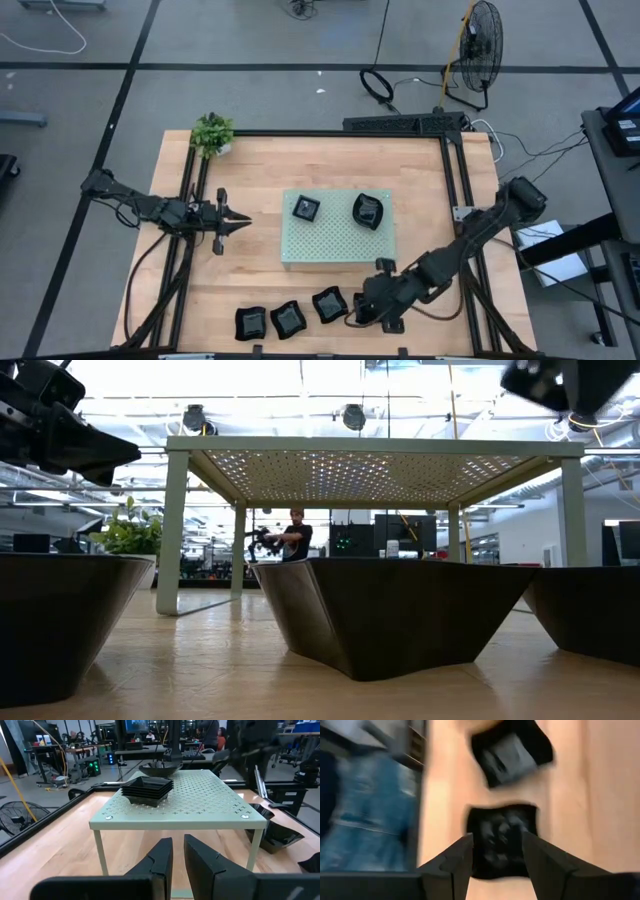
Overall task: Pick & Place Mini shaped plates
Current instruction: Put the distorted square plate on the shelf
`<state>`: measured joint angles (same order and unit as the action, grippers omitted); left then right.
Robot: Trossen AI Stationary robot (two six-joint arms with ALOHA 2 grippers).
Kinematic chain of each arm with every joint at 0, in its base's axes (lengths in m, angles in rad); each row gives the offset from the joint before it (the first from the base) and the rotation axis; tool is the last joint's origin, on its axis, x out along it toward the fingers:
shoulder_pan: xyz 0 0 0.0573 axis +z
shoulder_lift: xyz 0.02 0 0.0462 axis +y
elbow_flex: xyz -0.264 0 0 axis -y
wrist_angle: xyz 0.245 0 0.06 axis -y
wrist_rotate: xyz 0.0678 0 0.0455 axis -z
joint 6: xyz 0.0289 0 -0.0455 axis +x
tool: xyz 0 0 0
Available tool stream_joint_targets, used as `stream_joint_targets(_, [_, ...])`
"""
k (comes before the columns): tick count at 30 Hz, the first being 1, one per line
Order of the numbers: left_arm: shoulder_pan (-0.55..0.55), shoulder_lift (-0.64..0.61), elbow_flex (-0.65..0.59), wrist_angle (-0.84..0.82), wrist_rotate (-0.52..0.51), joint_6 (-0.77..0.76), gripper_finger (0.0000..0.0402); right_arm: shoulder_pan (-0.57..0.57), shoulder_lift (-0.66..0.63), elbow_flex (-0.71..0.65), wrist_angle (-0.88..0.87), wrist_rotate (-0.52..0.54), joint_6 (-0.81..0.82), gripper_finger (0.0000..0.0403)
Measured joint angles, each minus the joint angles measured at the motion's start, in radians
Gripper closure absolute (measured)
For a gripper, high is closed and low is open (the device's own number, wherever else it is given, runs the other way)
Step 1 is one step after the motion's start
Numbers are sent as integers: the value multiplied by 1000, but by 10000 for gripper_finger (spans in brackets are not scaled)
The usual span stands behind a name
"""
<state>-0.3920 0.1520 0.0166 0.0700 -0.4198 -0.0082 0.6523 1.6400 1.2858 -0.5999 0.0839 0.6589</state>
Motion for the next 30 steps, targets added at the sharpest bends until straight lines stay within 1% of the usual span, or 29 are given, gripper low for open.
stream_joint_targets(3, [0,0,0,0,0,0,350,0,31,-14,-52,52,28,243])
stream_joint_targets(10, [0,0,0,1,0,0,350,7,63,-83,-55,141,38,245])
stream_joint_targets(15, [0,0,0,2,0,0,350,20,66,-116,38,110,95,246])
stream_joint_targets(17, [0,0,0,2,0,0,350,37,66,-123,51,99,94,246])
stream_joint_targets(20, [0,0,0,2,0,0,350,54,57,-123,70,112,85,247])
stream_joint_targets(22, [0,0,0,2,0,0,350,61,44,-123,63,99,110,250])
stream_joint_targets(24, [0,0,0,2,0,0,350,63,31,-123,45,53,184,254])
stream_joint_targets(27, [0,0,0,2,0,0,350,71,19,-122,-3,-10,359,259])
stream_joint_targets(30, [0,0,0,2,0,0,350,87,19,-123,-52,-36,546,263])
